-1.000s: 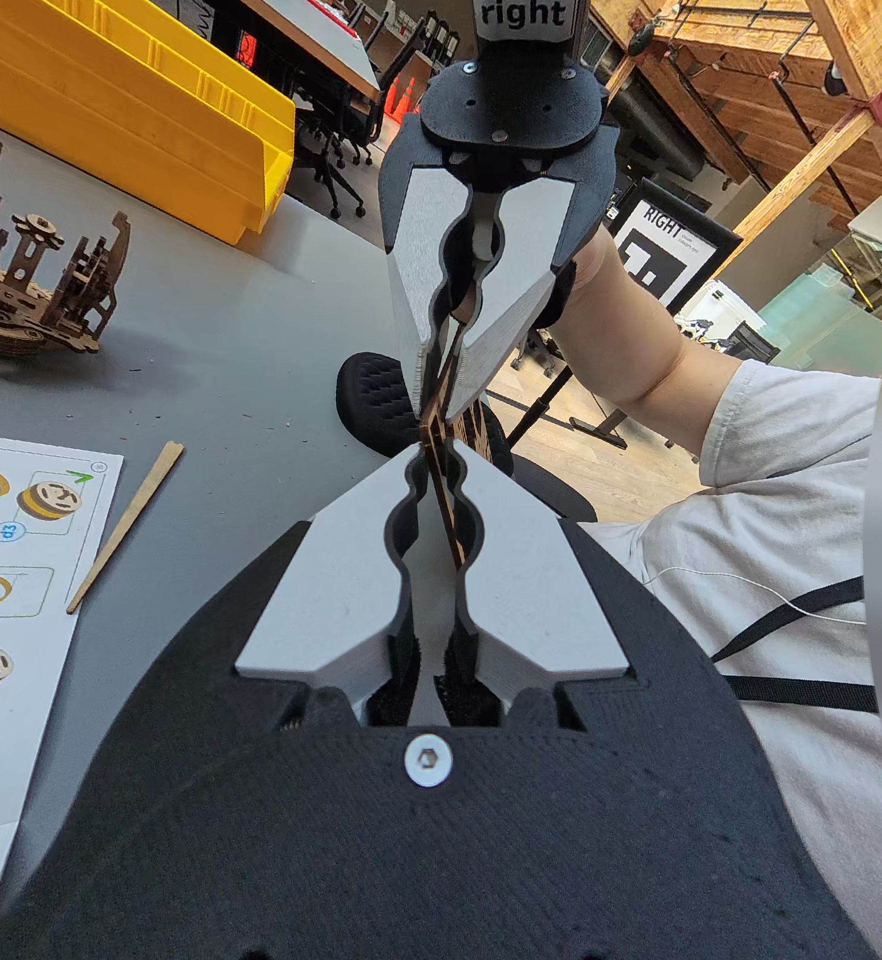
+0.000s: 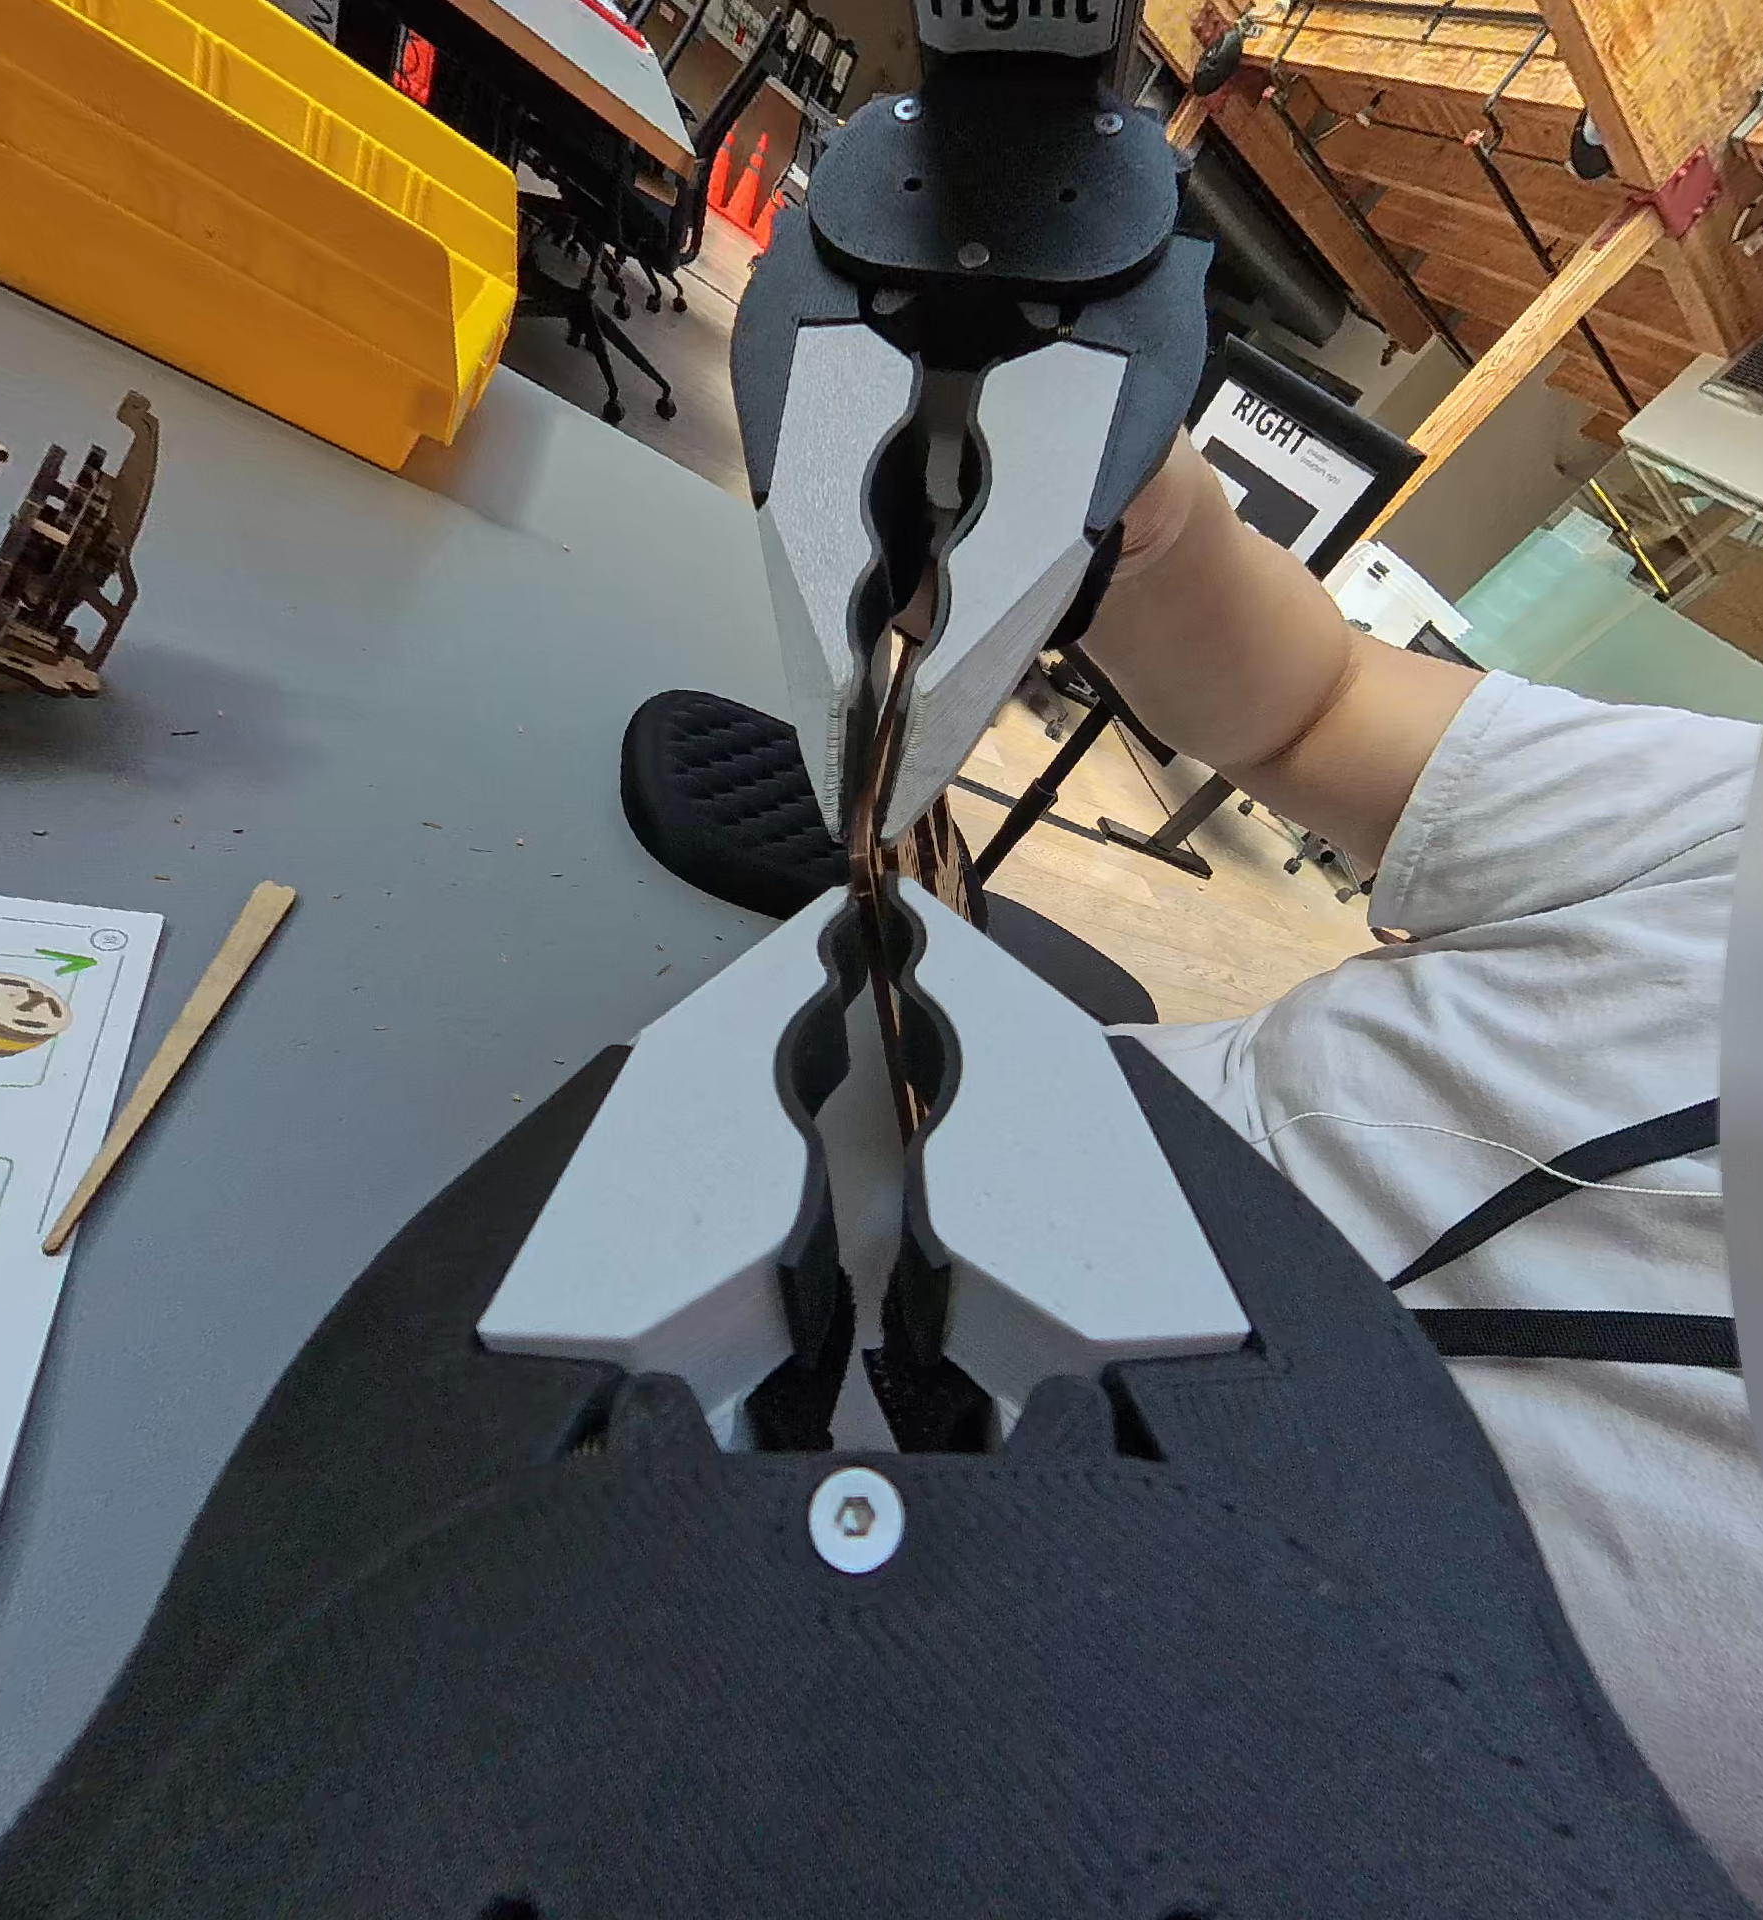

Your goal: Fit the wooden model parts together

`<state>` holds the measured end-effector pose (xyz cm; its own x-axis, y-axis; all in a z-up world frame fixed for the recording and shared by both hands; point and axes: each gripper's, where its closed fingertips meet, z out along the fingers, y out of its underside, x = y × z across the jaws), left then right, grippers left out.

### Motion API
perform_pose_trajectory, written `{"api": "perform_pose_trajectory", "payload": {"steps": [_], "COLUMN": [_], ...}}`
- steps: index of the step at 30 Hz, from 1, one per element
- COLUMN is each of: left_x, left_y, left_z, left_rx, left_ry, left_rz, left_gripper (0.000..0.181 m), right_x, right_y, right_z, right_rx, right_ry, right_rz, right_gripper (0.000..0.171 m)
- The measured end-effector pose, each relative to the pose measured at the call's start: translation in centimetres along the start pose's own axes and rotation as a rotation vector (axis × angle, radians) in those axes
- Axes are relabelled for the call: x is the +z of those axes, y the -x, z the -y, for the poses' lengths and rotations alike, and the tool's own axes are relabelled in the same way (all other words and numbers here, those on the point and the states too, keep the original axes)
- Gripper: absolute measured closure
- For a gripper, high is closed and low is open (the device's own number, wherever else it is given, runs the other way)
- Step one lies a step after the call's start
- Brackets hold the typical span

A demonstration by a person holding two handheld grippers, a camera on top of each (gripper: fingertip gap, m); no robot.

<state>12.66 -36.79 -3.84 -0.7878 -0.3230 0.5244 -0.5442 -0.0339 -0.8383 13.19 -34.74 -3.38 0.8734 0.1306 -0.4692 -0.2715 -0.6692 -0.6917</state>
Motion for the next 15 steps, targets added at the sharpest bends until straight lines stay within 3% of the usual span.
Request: {"api": "perform_pose_trajectory", "payload": {"steps": [13,15], "left_x": [0.5,0.47], "left_y": [0.7,0.12], "left_z": [-0.73,-0.52], "left_rx": [0.029,0.05], "left_ry": [0.049,0.045], "left_rz": [0.061,0.029], "left_gripper": [0.181,0.181], "right_x": [0.11,-0.06], "right_y": [-0.88,-0.16], "right_z": [-0.85,-0.77], "right_rx": [-0.196,-0.159], "right_ry": [0.083,0.066], "right_rz": [-0.194,-0.102], "right_gripper": [0.167,0.167]}}
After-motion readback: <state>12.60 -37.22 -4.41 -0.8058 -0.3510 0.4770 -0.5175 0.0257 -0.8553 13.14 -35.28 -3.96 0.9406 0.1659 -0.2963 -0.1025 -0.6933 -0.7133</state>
